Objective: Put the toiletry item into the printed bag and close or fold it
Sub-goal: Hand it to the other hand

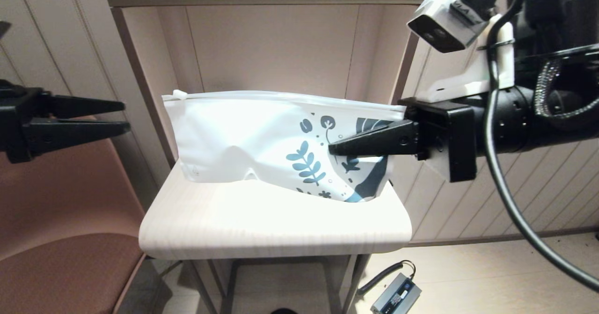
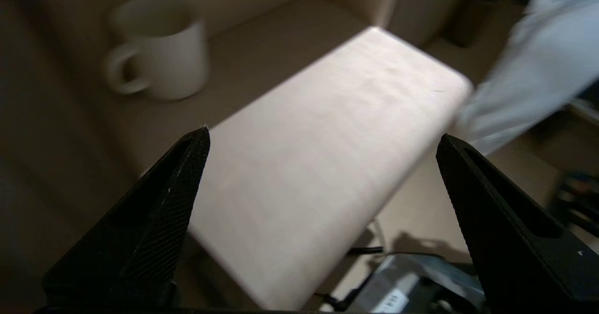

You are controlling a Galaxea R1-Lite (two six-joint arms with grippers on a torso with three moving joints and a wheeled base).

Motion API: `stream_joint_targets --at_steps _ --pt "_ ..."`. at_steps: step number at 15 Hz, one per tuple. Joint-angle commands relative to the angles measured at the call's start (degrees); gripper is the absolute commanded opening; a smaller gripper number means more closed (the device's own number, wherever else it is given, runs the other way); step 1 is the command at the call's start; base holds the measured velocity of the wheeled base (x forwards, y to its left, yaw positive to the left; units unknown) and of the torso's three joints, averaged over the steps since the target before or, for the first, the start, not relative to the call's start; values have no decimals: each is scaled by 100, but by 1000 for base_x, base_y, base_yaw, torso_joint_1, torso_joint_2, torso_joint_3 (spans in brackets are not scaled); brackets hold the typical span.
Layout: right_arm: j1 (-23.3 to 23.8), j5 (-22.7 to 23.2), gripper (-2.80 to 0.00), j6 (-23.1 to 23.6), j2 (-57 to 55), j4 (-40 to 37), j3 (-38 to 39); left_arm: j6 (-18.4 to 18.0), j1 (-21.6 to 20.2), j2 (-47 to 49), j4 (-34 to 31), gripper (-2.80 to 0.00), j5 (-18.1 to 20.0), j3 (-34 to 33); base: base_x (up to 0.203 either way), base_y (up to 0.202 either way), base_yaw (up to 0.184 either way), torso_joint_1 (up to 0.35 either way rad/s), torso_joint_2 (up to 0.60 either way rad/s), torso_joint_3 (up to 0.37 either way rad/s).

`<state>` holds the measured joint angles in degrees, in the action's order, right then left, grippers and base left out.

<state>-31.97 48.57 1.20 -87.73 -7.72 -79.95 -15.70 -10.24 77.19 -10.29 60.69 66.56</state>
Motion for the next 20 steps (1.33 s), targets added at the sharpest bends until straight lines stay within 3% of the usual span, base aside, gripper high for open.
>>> stream_joint_targets --at_steps 1,2,3,4,5,6,8,9,12,14,17,18,20 --pt "79 30 -280 3 247 -2 75 -6 -736 -1271 -178 0 -2143 -194 0 0 0 0 0 0" --pt "79 30 -280 -6 267 -2 87 -12 -861 -1619 -121 0 -3090 -167 0 0 0 0 0 0" --pt "86 32 -280 -14 295 9 133 -34 -947 -1870 79 0 -3623 -30 0 0 0 0 0 0" --pt "78 35 -280 -15 334 24 196 -48 -972 -1983 217 0 -3705 150 0 0 0 0 0 0" --pt "80 32 -280 -15 349 25 229 -44 -966 -2029 210 0 -3350 296 0 0 0 0 0 0" --pt "85 30 -280 -6 371 25 244 -28 -955 -2057 -2 0 -2511 470 0 0 0 0 0 0" --pt "86 30 -280 0 372 33 296 -34 -862 -1955 -1265 0 -620 1007 0 0 0 0 0 0" --pt "77 21 -280 3 350 33 290 -68 -686 -1703 -1732 0 -75 1201 0 0 0 0 0 0" --pt "86 21 -280 3 254 41 217 -335 522 -652 -2509 0 189 1511 0 0 0 0 0 0" --pt "93 21 -280 11 98 42 161 -798 1149 -226 -2917 0 196 1646 0 0 0 0 0 0" --pt "88 22 -280 25 -40 51 106 -2119 1625 258 -3780 0 -597 1982 0 0 0 0 0 0" --pt "78 31 -280 45 -88 51 84 -2417 1673 395 -4227 0 -644 2265 0 0 0 0 0 0" --pt "68 48 -280 47 -130 51 62 -2643 1736 722 -4545 0 -663 2601 0 0 0 0 0 0"
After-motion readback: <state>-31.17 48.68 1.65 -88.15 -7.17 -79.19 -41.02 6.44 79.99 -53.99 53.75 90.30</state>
